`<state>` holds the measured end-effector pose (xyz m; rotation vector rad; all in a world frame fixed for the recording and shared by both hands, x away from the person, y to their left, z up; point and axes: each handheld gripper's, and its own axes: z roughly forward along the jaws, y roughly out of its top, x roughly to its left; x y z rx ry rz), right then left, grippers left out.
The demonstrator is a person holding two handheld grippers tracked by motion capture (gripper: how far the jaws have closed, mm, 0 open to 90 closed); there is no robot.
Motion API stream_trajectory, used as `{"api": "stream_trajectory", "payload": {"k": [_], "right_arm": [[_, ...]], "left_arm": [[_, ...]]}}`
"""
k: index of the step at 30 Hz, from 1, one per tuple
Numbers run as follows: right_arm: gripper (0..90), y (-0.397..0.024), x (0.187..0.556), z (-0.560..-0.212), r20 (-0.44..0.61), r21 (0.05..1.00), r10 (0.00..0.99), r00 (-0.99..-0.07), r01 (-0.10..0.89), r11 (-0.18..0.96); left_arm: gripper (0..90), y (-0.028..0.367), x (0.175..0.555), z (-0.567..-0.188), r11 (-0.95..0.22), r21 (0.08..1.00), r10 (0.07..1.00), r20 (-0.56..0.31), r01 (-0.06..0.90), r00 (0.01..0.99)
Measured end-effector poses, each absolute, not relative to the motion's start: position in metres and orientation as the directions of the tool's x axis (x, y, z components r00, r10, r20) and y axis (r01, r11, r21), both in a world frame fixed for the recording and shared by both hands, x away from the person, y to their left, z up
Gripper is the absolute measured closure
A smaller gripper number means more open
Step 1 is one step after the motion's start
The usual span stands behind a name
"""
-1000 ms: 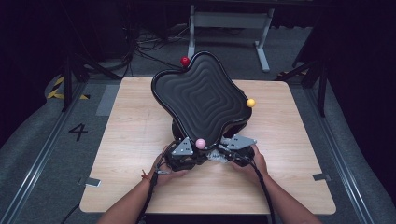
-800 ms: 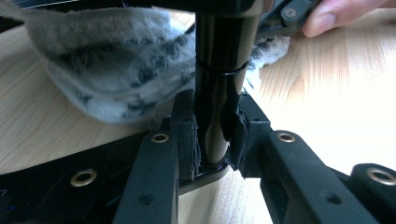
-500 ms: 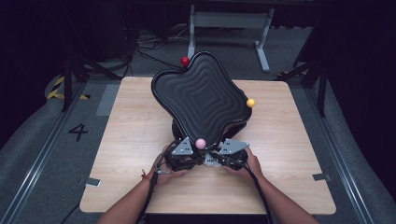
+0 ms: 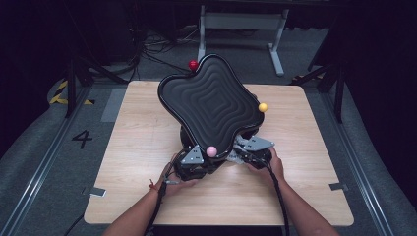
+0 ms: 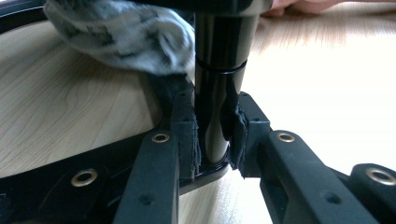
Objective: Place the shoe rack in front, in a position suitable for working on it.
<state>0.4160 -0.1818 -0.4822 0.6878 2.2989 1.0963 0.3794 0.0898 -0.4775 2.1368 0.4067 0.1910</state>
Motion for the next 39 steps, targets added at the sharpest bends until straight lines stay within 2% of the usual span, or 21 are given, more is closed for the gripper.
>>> {"api": "stream_trajectory", "payload": {"k": [5, 14, 22, 27, 31, 39], "right_arm": [[81.1, -0.193, 0.424, -0.485, -0.251, 0.797, 0.656, -0.711, 0.233, 0.557], [81.2, -0.216, 0.450, -0.483, -0.215, 0.802, 0.747, -0.629, 0.323, 0.502], [81.2, -0.229, 0.457, -0.481, -0.187, 0.798, 0.794, -0.578, 0.383, 0.466], [81.2, -0.231, 0.452, -0.477, -0.183, 0.798, 0.788, -0.588, 0.379, 0.468], [81.1, -0.227, 0.442, -0.475, -0.203, 0.786, 0.743, -0.638, 0.346, 0.512], [81.0, -0.221, 0.426, -0.470, -0.164, 0.791, 0.692, -0.703, 0.325, 0.518]], "left_arm": [[73.8, 0.090, 0.380, -0.478, -0.519, 0.827, 0.358, -0.018, 0.215, 0.933], [73.9, 0.093, 0.380, -0.477, -0.524, 0.827, 0.340, -0.015, 0.203, 0.940], [73.8, 0.094, 0.379, -0.478, -0.520, 0.827, 0.347, -0.024, 0.213, 0.938], [73.7, 0.089, 0.378, -0.478, -0.522, 0.828, 0.346, -0.014, 0.205, 0.938], [73.6, 0.080, 0.378, -0.478, -0.528, 0.827, 0.350, 0.002, 0.195, 0.937], [73.3, 0.065, 0.376, -0.478, -0.523, 0.828, 0.373, 0.008, 0.203, 0.928]]}}
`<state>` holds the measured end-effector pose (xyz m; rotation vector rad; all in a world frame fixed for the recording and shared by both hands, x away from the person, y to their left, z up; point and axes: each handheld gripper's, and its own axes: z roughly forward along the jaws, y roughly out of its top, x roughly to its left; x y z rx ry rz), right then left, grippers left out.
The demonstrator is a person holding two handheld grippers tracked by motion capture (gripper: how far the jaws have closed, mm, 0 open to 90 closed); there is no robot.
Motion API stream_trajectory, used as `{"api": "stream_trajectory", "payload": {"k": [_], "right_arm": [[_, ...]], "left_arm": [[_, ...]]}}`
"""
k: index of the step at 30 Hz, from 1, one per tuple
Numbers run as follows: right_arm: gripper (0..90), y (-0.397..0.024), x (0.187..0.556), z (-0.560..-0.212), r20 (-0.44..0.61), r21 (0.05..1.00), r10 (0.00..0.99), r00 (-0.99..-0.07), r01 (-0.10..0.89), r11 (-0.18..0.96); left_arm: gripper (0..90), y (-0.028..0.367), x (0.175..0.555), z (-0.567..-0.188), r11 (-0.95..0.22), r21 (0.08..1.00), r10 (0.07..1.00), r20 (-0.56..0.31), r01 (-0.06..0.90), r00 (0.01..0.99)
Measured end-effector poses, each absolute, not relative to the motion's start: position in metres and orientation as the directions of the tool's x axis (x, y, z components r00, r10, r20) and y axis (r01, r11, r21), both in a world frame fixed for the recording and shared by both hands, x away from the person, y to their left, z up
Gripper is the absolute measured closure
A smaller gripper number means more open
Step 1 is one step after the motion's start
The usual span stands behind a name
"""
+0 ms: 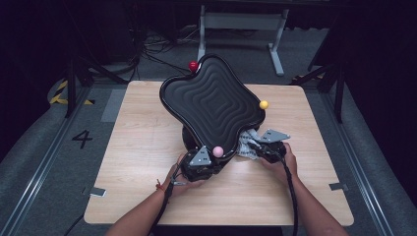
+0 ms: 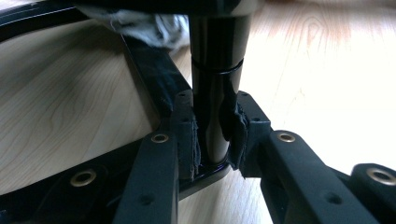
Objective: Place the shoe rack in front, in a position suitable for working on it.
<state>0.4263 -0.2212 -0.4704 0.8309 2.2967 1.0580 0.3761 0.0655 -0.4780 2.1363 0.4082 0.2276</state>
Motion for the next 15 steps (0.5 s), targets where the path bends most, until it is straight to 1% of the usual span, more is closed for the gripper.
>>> {"api": "stream_trajectory", "payload": {"k": [6, 15], "right_arm": [[80.7, -0.218, 0.416, -0.471, -0.149, 0.777, 0.644, -0.750, 0.315, 0.546], [80.7, -0.216, 0.409, -0.471, -0.138, 0.780, 0.619, -0.773, 0.300, 0.549]], "left_arm": [[72.9, 0.049, 0.376, -0.478, -0.539, 0.822, 0.359, 0.029, 0.182, 0.933], [72.5, 0.027, 0.375, -0.478, -0.556, 0.815, 0.339, 0.042, 0.164, 0.940]]}}
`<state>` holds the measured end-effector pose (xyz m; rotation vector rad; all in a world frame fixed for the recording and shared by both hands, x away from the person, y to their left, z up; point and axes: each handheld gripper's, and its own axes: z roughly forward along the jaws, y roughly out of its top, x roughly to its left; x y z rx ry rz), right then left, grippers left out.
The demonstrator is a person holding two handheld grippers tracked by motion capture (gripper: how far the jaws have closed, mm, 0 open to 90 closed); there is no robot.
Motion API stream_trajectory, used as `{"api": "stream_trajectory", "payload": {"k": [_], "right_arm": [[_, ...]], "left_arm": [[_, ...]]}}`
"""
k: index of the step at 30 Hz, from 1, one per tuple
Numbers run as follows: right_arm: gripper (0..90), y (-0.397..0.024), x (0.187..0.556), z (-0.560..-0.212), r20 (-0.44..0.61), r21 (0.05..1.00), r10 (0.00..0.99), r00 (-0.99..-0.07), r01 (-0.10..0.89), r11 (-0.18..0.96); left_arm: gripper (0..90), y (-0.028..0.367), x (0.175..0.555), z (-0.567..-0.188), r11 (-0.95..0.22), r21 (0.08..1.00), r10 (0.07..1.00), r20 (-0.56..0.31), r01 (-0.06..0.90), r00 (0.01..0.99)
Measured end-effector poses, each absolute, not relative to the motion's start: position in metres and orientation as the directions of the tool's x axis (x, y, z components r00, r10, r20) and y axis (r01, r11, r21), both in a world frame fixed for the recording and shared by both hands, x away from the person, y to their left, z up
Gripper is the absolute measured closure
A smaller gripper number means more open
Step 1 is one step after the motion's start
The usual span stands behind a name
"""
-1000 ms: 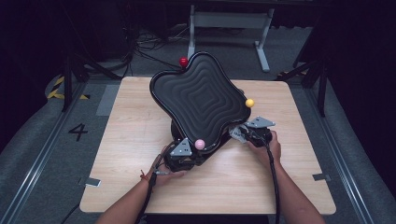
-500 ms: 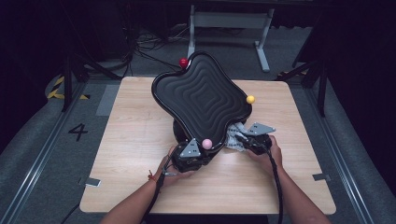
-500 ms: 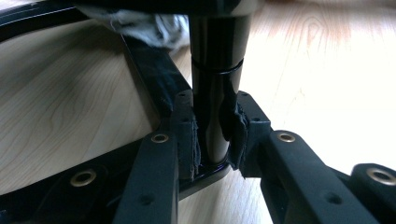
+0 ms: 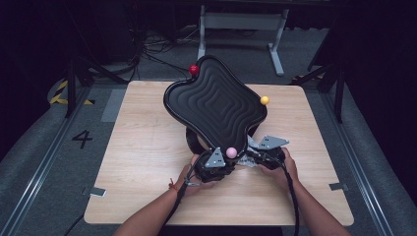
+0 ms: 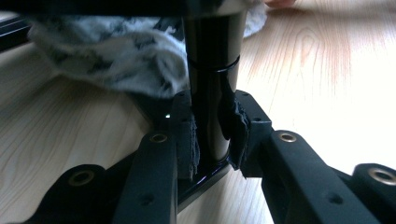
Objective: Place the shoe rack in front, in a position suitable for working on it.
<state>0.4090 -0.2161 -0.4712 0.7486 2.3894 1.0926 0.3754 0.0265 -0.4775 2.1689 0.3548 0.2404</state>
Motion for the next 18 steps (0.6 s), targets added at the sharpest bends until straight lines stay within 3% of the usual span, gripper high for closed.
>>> {"api": "stream_trajectory", "payload": {"k": [10, 18], "right_arm": [[80.3, -0.221, 0.408, -0.473, -0.137, 0.775, 0.622, -0.771, 0.307, 0.552], [80.1, -0.225, 0.408, -0.475, -0.119, 0.784, 0.630, -0.768, 0.316, 0.534]], "left_arm": [[70.7, 0.003, 0.374, -0.478, -0.562, 0.816, 0.334, 0.076, 0.133, 0.939], [56.0, 0.009, 0.370, -0.475, -0.584, 0.798, 0.307, 0.051, 0.146, 0.950]]}}
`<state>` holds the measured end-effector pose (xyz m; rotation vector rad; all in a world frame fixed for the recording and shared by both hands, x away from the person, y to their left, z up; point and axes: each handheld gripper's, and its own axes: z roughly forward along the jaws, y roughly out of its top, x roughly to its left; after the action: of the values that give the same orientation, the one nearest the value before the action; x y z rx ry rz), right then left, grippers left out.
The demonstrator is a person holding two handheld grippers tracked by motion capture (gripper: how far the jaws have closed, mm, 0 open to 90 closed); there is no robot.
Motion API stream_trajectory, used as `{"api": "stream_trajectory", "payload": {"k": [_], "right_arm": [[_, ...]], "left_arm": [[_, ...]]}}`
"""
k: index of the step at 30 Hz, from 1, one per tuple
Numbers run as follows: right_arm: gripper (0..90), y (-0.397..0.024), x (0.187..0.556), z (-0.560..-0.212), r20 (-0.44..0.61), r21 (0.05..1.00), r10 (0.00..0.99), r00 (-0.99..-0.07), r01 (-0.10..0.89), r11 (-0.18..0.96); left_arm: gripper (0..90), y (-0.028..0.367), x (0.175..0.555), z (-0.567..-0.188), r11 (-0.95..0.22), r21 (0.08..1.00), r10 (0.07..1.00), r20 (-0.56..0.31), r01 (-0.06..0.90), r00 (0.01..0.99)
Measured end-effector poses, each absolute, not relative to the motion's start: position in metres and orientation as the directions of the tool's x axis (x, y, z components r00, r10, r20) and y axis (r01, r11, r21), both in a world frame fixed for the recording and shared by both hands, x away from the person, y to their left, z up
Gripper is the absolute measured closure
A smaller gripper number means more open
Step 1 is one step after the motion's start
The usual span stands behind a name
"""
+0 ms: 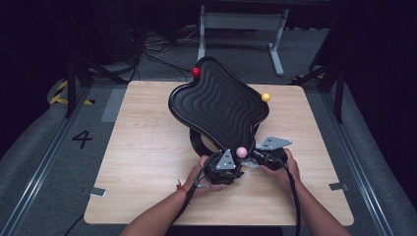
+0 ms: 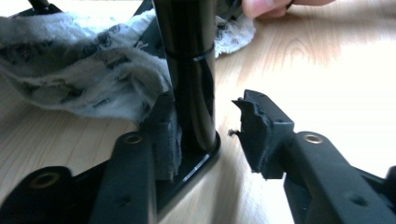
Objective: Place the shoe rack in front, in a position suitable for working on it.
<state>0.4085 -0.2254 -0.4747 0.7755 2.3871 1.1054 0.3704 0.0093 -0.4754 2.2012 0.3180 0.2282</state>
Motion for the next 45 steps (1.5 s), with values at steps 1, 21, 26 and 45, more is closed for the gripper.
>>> {"api": "stream_trajectory", "payload": {"k": [1, 21, 26, 45], "right_arm": [[80.1, -0.226, 0.408, -0.475, -0.120, 0.785, 0.632, -0.766, 0.316, 0.532], [80.2, -0.228, 0.408, -0.476, -0.118, 0.786, 0.628, -0.770, 0.314, 0.532], [80.2, -0.228, 0.407, -0.475, -0.116, 0.787, 0.627, -0.770, 0.314, 0.531], [78.7, -0.228, 0.407, -0.476, -0.113, 0.789, 0.627, -0.770, 0.314, 0.527]], "left_arm": [[54.6, 0.013, 0.370, -0.475, -0.587, 0.796, 0.303, 0.049, 0.146, 0.952], [46.3, 0.171, 0.396, -0.471, -0.496, 0.802, 0.591, 0.032, 0.332, 0.806], [43.7, 0.183, 0.413, -0.475, -0.476, 0.795, 0.629, 0.009, 0.376, 0.778], [34.4, 0.182, 0.479, -0.460, -0.404, 0.837, 0.658, -0.014, 0.368, 0.753]]}}
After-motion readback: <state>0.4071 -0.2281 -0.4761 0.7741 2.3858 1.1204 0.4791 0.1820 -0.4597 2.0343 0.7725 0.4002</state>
